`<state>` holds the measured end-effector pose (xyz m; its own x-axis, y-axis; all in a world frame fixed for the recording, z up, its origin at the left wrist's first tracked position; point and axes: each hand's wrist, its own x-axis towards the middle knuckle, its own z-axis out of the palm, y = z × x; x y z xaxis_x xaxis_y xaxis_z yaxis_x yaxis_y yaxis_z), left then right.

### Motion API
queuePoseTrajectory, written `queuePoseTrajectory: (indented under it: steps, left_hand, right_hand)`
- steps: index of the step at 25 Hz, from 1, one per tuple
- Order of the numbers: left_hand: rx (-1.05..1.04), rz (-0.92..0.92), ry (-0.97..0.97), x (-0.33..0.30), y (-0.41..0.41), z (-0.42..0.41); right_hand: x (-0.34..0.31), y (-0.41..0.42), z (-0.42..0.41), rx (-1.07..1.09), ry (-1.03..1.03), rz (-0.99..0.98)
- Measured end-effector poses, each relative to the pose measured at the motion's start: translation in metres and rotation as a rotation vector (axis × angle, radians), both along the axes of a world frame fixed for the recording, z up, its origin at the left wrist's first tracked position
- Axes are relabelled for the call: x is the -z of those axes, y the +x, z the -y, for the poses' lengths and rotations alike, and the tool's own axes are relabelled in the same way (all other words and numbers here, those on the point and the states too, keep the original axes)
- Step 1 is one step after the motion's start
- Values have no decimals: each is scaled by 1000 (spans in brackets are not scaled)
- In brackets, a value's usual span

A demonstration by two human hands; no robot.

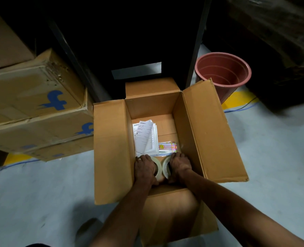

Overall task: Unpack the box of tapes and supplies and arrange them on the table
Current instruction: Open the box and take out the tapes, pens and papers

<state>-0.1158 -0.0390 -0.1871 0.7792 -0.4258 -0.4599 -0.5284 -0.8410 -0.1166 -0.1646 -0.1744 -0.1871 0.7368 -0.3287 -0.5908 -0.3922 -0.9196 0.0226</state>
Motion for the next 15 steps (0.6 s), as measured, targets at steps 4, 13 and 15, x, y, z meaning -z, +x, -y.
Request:
queuePoseTrajectory:
  steps: [4,13,15]
  left_hand:
    - [17,0,5,-8,-2,-1]
    - [111,91,40,-49,0,-1]
    - [123,137,18,-61,4,-2]
  right_hand:
    - [-5,-4,-3,-38,-56,-15]
    - [-61,9,9,-300,-227,126]
    - [-79,15,16,-329,-251,176]
